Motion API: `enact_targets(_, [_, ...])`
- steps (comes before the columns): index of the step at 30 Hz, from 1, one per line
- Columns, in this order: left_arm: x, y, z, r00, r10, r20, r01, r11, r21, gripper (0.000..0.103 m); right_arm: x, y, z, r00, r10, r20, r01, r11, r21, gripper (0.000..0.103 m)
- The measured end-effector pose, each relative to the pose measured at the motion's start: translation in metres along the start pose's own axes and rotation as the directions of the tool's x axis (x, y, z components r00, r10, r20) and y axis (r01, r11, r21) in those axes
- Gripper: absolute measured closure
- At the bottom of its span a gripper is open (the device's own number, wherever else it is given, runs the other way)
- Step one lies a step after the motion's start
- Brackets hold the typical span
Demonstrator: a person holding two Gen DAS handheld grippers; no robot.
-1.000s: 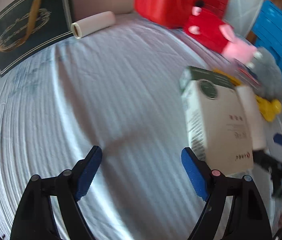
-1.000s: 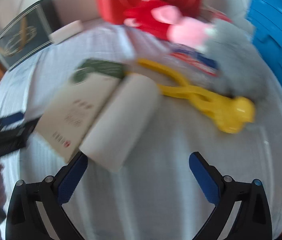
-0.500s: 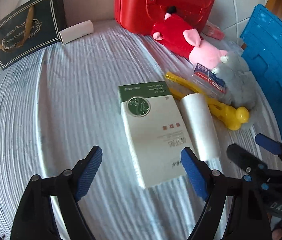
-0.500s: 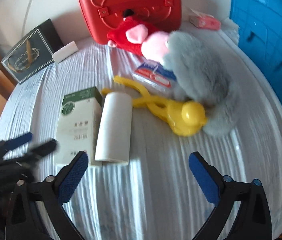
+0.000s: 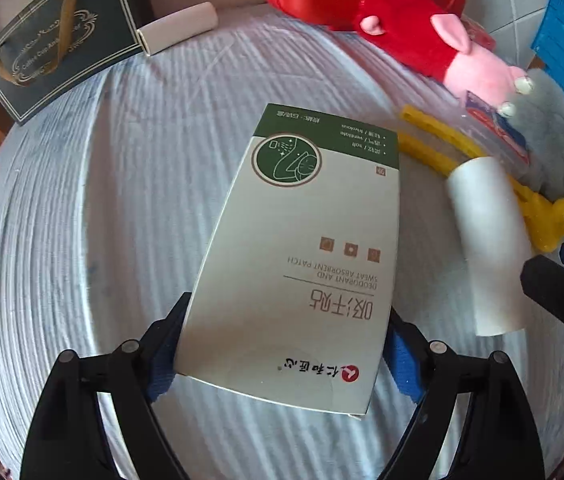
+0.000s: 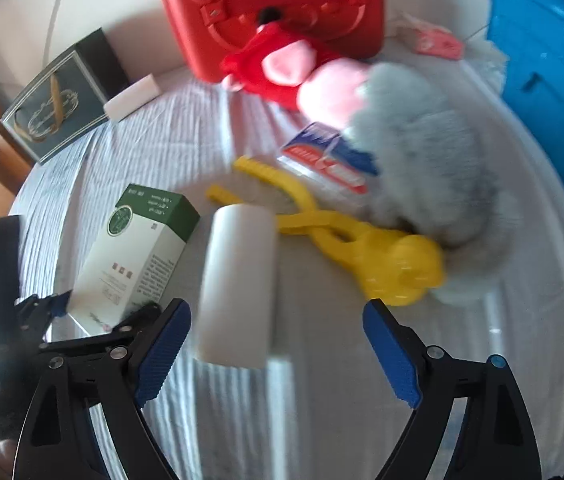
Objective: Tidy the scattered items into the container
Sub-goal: 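Grasp the white-green patch box with the left tool while the right grasps the paper roll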
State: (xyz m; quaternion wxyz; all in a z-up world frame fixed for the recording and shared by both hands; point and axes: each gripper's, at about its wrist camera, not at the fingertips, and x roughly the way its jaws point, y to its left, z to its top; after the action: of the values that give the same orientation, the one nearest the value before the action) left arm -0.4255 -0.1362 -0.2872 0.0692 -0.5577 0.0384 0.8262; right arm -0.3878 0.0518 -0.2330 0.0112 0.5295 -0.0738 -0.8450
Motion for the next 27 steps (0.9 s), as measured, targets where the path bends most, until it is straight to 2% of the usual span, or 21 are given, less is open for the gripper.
enact_targets(7, [0.001,0.005,0.009,0.999,-0.028,0.024,0.027,0.999,0.023,0.017,0.025,0.011,0.003,0.999,0.019,-0.040,-0.019,1.000,-0.016,0.014])
enact_targets(10, [0.003,0.004,0.013,0.999,-0.012,0.034,0.011,1.000,0.028,0.017,0.033,0.012,0.006,0.999,0.005,-0.044,-0.006,1.000,-0.026,0.016])
enact_targets(13, [0.003,0.007,0.016,0.999,-0.016,0.051,0.015,1.000,0.025,0.022,0.041,0.012,0.011,0.999,-0.005,-0.038,0.004,0.999,-0.032,0.023])
enact_targets(16, [0.004,0.007,0.017,0.999,-0.024,0.041,0.023,1.000,0.020,0.026,0.049,0.016,0.009,0.999,-0.023,-0.048,0.020,0.998,-0.066,0.037])
enact_targets(18, [-0.002,0.008,0.014,0.998,-0.028,0.048,0.028,0.999,0.019,0.027,0.047,0.022,0.006,0.998,-0.029,-0.050,0.024,0.995,-0.100,0.054])
enact_targets(27, [-0.069,0.009,-0.006,0.988,-0.023,0.150,0.020,1.000,0.020,0.028,0.001,0.029,-0.006,1.000,0.011,-0.009,-0.011,0.994,-0.113,0.058])
